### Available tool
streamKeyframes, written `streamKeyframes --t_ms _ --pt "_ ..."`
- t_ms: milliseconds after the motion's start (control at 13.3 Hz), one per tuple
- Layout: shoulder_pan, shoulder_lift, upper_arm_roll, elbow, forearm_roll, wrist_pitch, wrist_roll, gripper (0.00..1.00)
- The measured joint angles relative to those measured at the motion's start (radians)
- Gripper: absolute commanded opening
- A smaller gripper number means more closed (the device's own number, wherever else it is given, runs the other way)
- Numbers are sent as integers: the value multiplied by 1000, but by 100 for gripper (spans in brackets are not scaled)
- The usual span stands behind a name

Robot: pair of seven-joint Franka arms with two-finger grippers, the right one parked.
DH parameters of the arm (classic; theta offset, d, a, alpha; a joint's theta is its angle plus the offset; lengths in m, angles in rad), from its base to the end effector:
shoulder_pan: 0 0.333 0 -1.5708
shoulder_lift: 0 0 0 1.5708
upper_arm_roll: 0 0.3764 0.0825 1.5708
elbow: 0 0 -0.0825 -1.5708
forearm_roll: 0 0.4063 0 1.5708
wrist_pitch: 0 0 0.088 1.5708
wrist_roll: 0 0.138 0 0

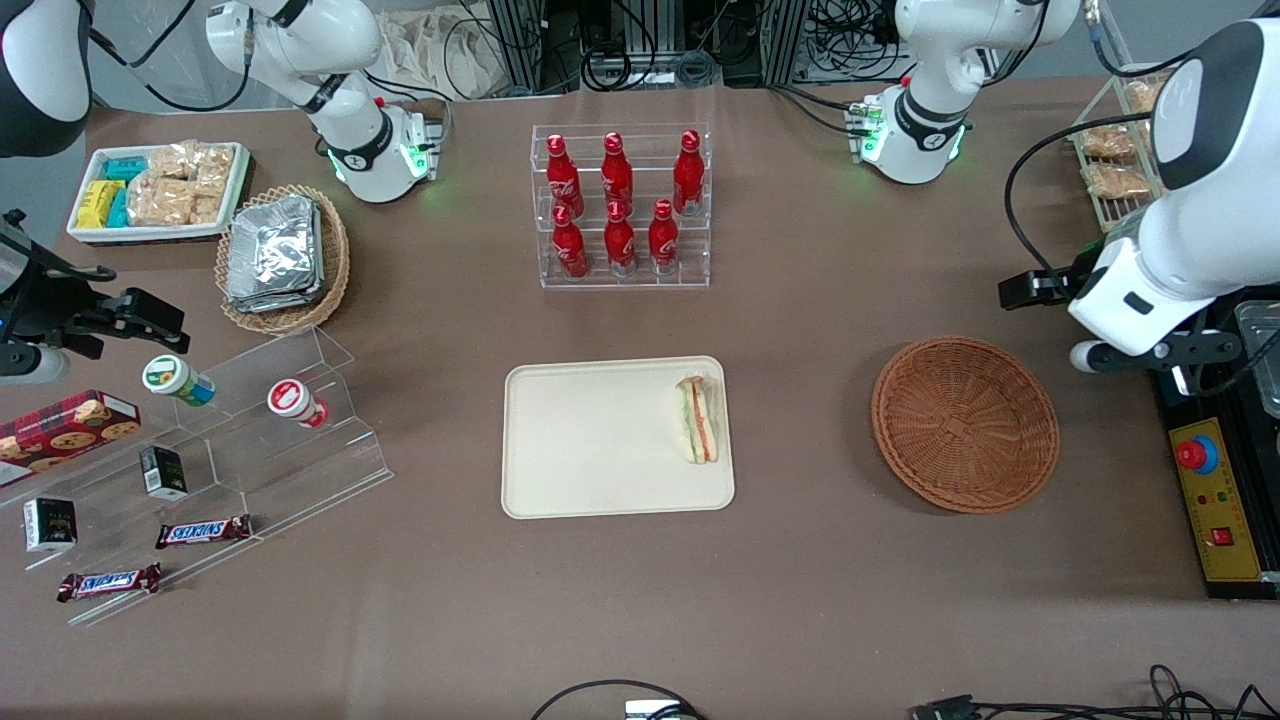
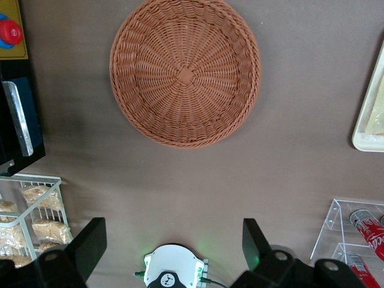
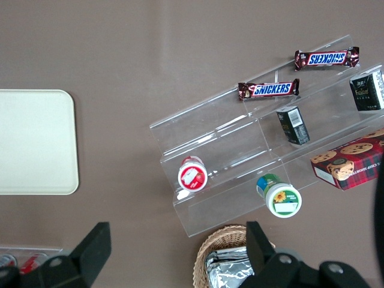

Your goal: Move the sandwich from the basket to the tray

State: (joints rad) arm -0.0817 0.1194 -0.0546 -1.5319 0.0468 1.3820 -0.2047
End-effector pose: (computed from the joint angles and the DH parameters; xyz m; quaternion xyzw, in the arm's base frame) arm 0.5822 -0.0708 0.5902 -0.9901 -0.0349 0.1288 0.0426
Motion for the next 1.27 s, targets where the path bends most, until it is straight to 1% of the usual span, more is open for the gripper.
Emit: streamKeyframes --t_ms 150,300,450,900,1275 --pt "37 -42 -20 -58 0 66 0 100" --pt "116 -82 -87 -113 0 123 3 100" --pt "156 -100 -127 -135 0 158 22 100" --pt "201 -104 -132 -139 0 210 110 100" --pt "215 -104 -134 -139 0 212 121 100"
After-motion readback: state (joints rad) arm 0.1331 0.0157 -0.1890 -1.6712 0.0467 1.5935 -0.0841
